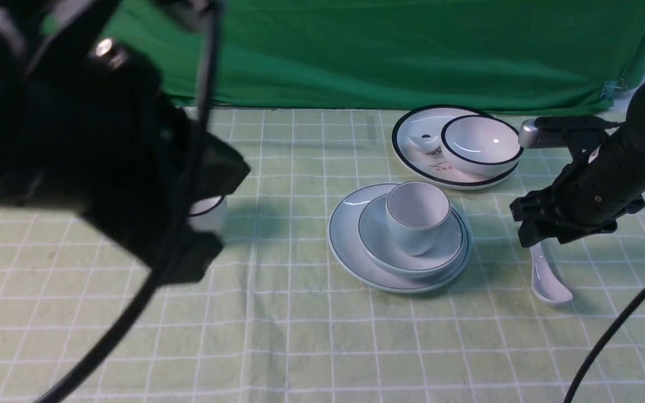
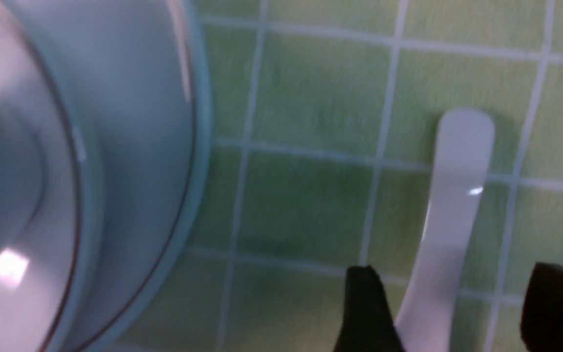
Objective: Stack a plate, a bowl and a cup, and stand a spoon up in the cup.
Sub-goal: Use the right arm to grab a blue soup spoon, then use the right arm to put the blue soup spoon into the blue teacup in the middle
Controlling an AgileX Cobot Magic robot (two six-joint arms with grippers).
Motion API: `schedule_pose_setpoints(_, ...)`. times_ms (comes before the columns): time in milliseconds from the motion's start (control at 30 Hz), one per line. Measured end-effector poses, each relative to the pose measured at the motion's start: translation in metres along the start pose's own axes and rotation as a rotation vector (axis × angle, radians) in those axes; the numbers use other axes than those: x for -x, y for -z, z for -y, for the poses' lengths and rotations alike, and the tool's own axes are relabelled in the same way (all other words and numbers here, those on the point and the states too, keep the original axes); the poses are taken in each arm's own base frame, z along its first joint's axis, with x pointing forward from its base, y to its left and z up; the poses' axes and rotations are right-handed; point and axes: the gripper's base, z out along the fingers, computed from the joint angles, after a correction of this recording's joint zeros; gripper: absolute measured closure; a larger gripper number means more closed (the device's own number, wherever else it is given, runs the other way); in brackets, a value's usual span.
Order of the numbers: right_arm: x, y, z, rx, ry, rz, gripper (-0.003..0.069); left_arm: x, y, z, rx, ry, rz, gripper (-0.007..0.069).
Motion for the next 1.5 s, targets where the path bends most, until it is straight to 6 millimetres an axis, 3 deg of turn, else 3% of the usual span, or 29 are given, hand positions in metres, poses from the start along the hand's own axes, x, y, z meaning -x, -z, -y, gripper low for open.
schedule_pose_setpoints(200, 0.020, -0.031, 0.003, 0.000, -0.001, -0.028, 0.0211, -0.046, 0.023, 0.008, 0.032, 0.065, 0.237, 0.0624)
schedule_pose_setpoints(467, 0.021, -0.043, 0.005, -0.008, -0.003, -0.066, 0.0283, -0.053, 0.031, 0.009, 0.033, 0.090, 0.277, 0.0624)
schedule_pose_setpoints(533, 0.021, -0.045, 0.006, -0.010, 0.008, -0.083, 0.0314, -0.053, 0.030, 0.009, 0.033, 0.090, 0.275, 0.0624)
schedule_pose_setpoints(567, 0.020, -0.045, 0.007, -0.014, 0.023, -0.090, 0.0368, -0.053, 0.030, 0.009, 0.028, 0.097, 0.275, 0.0624)
schedule_pose_setpoints(633, 0.020, -0.045, 0.009, -0.016, 0.030, -0.091, 0.0475, -0.053, 0.030, 0.009, 0.026, 0.099, 0.275, 0.0624)
schedule_pose_setpoints(800, 0.017, -0.036, 0.008, -0.008, 0.037, -0.091, 0.0470, -0.053, 0.030, 0.009, 0.026, 0.099, 0.271, 0.0624)
schedule_pose_setpoints(900, 0.012, -0.015, 0.003, -0.003, 0.041, -0.062, 0.0470, -0.053, 0.030, 0.009, 0.026, 0.098, 0.272, 0.0624)
schedule_pose_setpoints(967, 0.005, 0.019, -0.008, -0.004, 0.063, 0.067, 0.0470, -0.053, 0.030, 0.009, 0.028, 0.095, 0.272, 0.0624)
schedule_pose_setpoints(1033, -0.007, 0.056, -0.027, 0.013, 0.088, 0.309, 0.0470, -0.054, 0.031, 0.009, 0.033, 0.088, 0.272, 0.0624)
schedule_pose_setpoints(1100, -0.015, 0.069, -0.039, 0.026, 0.104, 0.441, 0.0470, -0.054, 0.031, 0.009, 0.038, 0.081, 0.272, 0.0624)
schedule_pose_setpoints(1167, -0.043, 0.090, -0.068, 0.078, 0.140, 0.783, 0.0470, -0.054, 0.031, 0.008, 0.047, 0.070, 0.272, 0.0624)
schedule_pose_setpoints(1333, -0.080, 0.091, -0.104, 0.207, 0.164, 1.165, 0.0470, -0.054, 0.032, 0.007, 0.055, 0.060, 0.272, 0.0624)
schedule_pose_setpoints(1500, -0.069, 0.076, -0.119, 0.248, 0.191, 1.296, 0.0470, -0.054, 0.031, 0.007, 0.055, 0.060, 0.271, 0.0624)
